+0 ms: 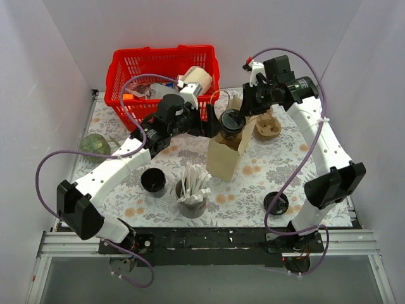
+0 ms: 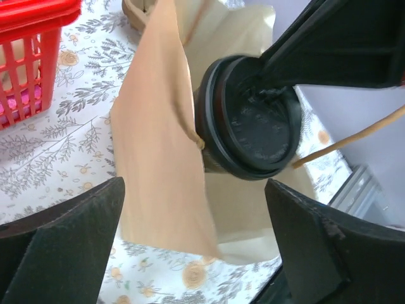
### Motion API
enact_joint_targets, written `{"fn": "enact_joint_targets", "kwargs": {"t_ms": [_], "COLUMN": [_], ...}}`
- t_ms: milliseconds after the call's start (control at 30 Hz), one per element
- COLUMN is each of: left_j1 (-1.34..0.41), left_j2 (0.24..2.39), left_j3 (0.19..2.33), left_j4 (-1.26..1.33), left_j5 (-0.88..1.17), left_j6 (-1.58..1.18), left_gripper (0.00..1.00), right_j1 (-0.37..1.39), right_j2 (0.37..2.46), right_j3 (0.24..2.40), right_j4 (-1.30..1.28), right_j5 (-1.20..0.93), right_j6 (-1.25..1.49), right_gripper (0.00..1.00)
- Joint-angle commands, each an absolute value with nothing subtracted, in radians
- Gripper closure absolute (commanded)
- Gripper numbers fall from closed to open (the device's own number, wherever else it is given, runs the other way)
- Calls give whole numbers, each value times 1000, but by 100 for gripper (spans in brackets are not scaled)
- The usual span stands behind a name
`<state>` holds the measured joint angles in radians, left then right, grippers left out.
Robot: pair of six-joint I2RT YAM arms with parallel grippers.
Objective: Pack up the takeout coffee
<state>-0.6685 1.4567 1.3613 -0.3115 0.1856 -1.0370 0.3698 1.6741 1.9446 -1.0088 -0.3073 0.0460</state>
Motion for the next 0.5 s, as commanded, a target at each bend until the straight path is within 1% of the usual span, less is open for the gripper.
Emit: {"fn": "enact_joint_targets", "kwargs": {"t_ms": [0,100,333,433,467], "left_j1": [-666,-666,-666,-666,-666], "left_j2": [1322,1283,1212,1204,1204], "left_j3": [1338,1321,1269,1250,1249], "left_j4": [-296,-301,-305,-305,-305], "left_j5": [104,94,34,35,35], "left_j6": [-1117,-1129,-1152,-1155,-1155], "left_gripper": [2,2,2,2,2], "right_j1": [406,431,462,460,462], "right_j2": [1729,1750,1717,1715,1718], "right_j3": [2039,2046,1957,2012,2066], "right_j4": [-1071,-1089,-1059,-1060,-1065], "right_j5": [-213,-204,-166,-117,-114], "right_j6": [75,75,71,90,95], "right_gripper": [99,99,99,99,99]}}
